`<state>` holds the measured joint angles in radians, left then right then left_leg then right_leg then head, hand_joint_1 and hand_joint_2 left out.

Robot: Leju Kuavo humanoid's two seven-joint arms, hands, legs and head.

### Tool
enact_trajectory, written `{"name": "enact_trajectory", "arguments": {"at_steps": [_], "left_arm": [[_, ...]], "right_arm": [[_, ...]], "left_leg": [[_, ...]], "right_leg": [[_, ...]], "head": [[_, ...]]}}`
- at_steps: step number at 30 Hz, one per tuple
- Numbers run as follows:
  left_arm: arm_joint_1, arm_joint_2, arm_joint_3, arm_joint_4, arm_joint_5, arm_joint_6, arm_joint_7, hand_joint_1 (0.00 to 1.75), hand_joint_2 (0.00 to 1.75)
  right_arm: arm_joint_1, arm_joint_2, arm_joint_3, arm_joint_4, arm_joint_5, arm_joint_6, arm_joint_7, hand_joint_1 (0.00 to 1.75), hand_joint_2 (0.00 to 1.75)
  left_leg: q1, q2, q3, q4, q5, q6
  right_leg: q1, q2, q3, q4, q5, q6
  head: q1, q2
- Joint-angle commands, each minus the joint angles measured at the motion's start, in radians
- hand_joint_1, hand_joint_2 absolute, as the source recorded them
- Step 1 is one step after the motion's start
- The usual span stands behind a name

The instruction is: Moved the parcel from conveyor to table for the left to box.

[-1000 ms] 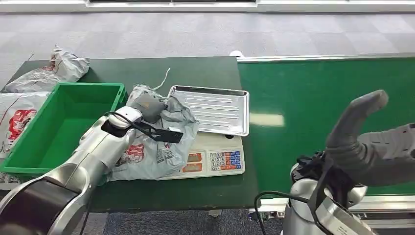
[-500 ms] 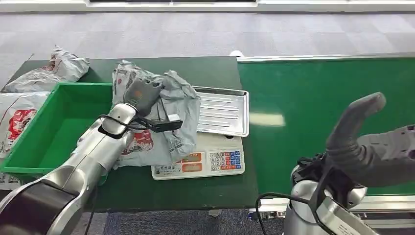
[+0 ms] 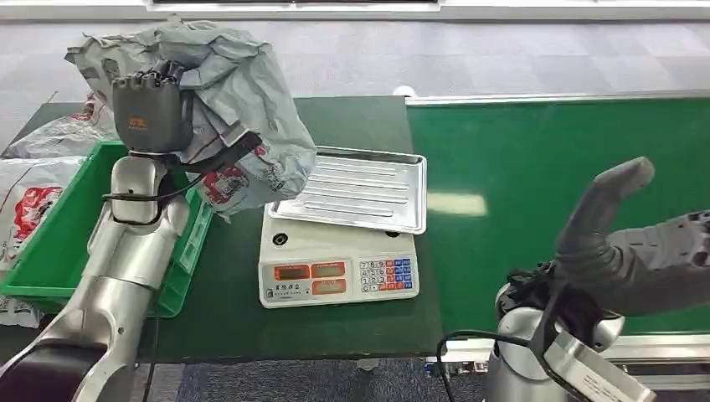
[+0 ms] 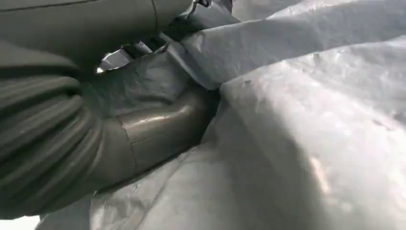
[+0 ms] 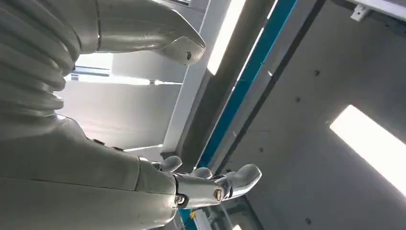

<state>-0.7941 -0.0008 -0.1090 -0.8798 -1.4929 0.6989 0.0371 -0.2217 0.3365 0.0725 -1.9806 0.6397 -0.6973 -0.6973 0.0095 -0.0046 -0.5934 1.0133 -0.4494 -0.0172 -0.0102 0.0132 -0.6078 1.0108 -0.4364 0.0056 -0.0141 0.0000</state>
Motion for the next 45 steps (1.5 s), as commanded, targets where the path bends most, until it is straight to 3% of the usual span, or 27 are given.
{"name": "enact_trajectory", "arguments": {"at_steps": [1,4,10,13,15,21,23,24,25,37,41,42,43,45], "left_arm": [[-0.199,0.132,-0.154,0.416,-0.078,-0.206,0.468,1.75,1.75],[-0.199,0.132,-0.154,0.416,-0.078,-0.206,0.468,1.75,1.75],[-0.258,0.208,-0.061,0.614,-0.054,-0.381,0.516,1.75,1.75],[-0.234,0.233,-0.04,0.626,-0.045,-0.377,0.525,1.75,1.75],[-0.23,0.236,-0.041,0.627,-0.049,-0.375,0.528,1.75,1.75],[-0.191,0.249,0.042,0.611,-0.016,-0.289,0.593,1.75,1.75],[-0.159,0.26,0.198,0.596,0.115,-0.144,0.575,1.75,1.75],[-0.145,0.27,0.232,0.591,0.147,-0.104,0.554,0.07,1.75],[-0.133,0.277,0.28,0.598,0.186,-0.064,0.504,0.0,0.0],[-0.133,0.277,0.28,0.598,0.186,-0.064,0.504,0.0,0.0],[-0.118,0.247,0.318,0.569,0.196,-0.001,0.461,0.0,0.0],[-0.062,0.214,0.39,0.417,0.198,-0.001,0.41,0.0,0.0],[-0.052,0.205,0.407,0.387,0.181,-0.001,0.408,0.0,0.0],[0.011,0.103,0.61,0.122,0.169,-0.001,0.205,0.0,0.0]], "right_arm": [[0.045,0.013,-0.037,0.031,-0.001,-0.001,-0.001,0.0,1.75],[0.045,0.013,-0.037,0.031,-0.001,-0.001,-0.001,0.0,1.75],[0.046,0.013,-0.031,0.037,-0.004,-0.001,-0.001,0.0,1.75],[0.042,0.013,-0.02,0.049,0.004,-0.001,0.001,0.0,1.75],[0.041,0.013,-0.019,0.052,0.005,-0.001,0.001,0.0,1.75],[0.03,0.013,-0.006,0.058,0.037,-0.001,0.027,0.0,1.75],[0.04,0.013,-0.006,0.051,0.049,-0.001,0.042,0.0,1.75],[0.044,0.013,-0.006,0.047,0.05,-0.001,0.043,0.0,1.75],[0.049,0.013,-0.015,0.036,0.052,-0.001,0.043,0.0,1.75],[0.049,0.013,-0.015,0.036,0.052,-0.001,0.043,0.0,1.75],[0.056,0.013,-0.032,0.038,0.052,-0.001,0.025,0.0,1.75],[0.061,0.013,-0.041,0.043,0.04,-0.001,0.011,0.0,1.75],[0.062,0.013,-0.043,0.045,0.038,-0.001,0.007,0.0,1.75],[0.061,0.013,-0.05,0.052,0.025,-0.001,-0.001,0.0,1.75]], "left_leg": [[0.001,-0.002,0.002,-0.003,0.001,0.0],[0.001,0.0,0.002,-0.002,0.001,0.0],[0.002,0.004,0.002,-0.001,0.001,-0.001],[0.002,0.009,0.003,-0.004,0.002,-0.002],[0.003,0.005,0.002,-0.003,0.002,-0.002],[0.003,0.006,0.001,-0.004,0.002,-0.001],[0.002,0.006,0.0,-0.003,0.002,-0.001],[0.002,0.007,0.0,-0.003,0.002,-0.001],[0.002,0.007,0.001,-0.004,0.002,-0.001],[0.003,0.001,-0.003,-0.001,0.003,-0.002],[0.003,0.0,-0.003,-0.002,0.003,-0.002],[0.003,-0.001,-0.001,-0.004,0.003,-0.002],[0.003,-0.001,-0.003,-0.003,0.003,-0.002],[0.003,-0.002,-0.002,-0.003,0.003,-0.002]], "right_leg": [[0.001,-0.003,0.003,-0.002,0.0,-0.001],[0.001,-0.001,0.001,-0.001,0.0,-0.001],[0.003,0.003,0.001,-0.001,0.001,-0.002],[0.003,0.007,0.0,-0.002,0.003,-0.004],[0.003,0.003,0.0,-0.002,0.003,-0.004],[0.003,0.004,-0.001,-0.002,0.003,-0.003],[0.003,0.004,-0.001,-0.002,0.003,-0.003],[0.002,0.005,-0.002,-0.001,0.003,-0.003],[0.002,0.005,-0.001,-0.002,0.003,-0.004],[0.003,0.001,-0.004,0.0,0.002,-0.004],[0.003,-0.001,-0.003,-0.001,0.002,-0.004],[0.003,-0.002,-0.001,-0.002,0.002,-0.004],[0.003,-0.002,-0.002,-0.002,0.002,-0.004],[0.003,-0.003,-0.002,-0.002,0.002,-0.004]], "head": [[0.0,0.0],[-0.001,0.0],[0.0,0.0],[0.0,0.0],[0.0,0.0],[0.0,0.0],[0.0,0.0],[0.0,0.0],[0.0,0.0],[0.0,0.0],[0.0,0.0],[0.0,0.0],[0.0,0.0],[0.0,0.0]]}}
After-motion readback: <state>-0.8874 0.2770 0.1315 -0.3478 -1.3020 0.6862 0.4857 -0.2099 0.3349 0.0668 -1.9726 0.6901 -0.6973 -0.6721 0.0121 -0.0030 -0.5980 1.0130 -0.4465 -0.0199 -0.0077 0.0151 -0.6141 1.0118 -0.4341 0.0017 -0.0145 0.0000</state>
